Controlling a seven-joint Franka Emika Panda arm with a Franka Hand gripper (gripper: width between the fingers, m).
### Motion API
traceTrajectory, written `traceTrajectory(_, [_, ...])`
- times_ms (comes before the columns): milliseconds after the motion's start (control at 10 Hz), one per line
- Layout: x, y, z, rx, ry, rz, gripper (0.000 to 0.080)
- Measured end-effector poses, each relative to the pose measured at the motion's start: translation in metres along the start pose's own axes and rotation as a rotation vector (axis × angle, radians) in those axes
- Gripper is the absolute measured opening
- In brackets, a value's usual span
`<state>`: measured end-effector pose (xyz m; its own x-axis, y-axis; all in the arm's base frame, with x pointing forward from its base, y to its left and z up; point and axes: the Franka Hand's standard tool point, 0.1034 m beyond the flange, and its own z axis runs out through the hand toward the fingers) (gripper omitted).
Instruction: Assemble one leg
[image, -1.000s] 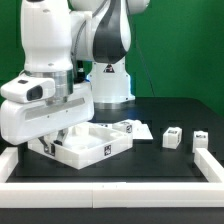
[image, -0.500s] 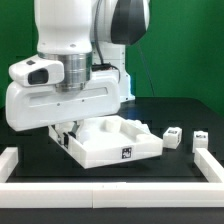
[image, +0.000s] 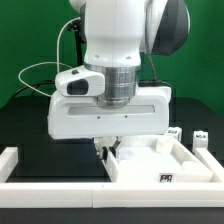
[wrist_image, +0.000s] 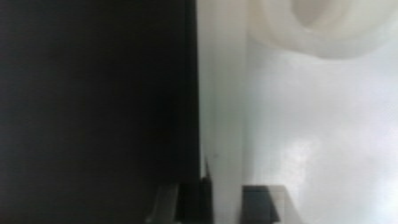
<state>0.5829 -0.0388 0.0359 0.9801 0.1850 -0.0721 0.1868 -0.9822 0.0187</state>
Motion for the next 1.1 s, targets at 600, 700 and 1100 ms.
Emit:
traceTrajectory(600, [0.003,-0.003,0.016,0.024,-0.069,0.118,0.0052])
traceTrajectory(700, [0.003,-0.006,0.02,0.032,-0.098,0.152,0.0052])
traceTrajectory(1100, [0.005,-0.018,0.022,0.015,-0.114,0.234,0.0055])
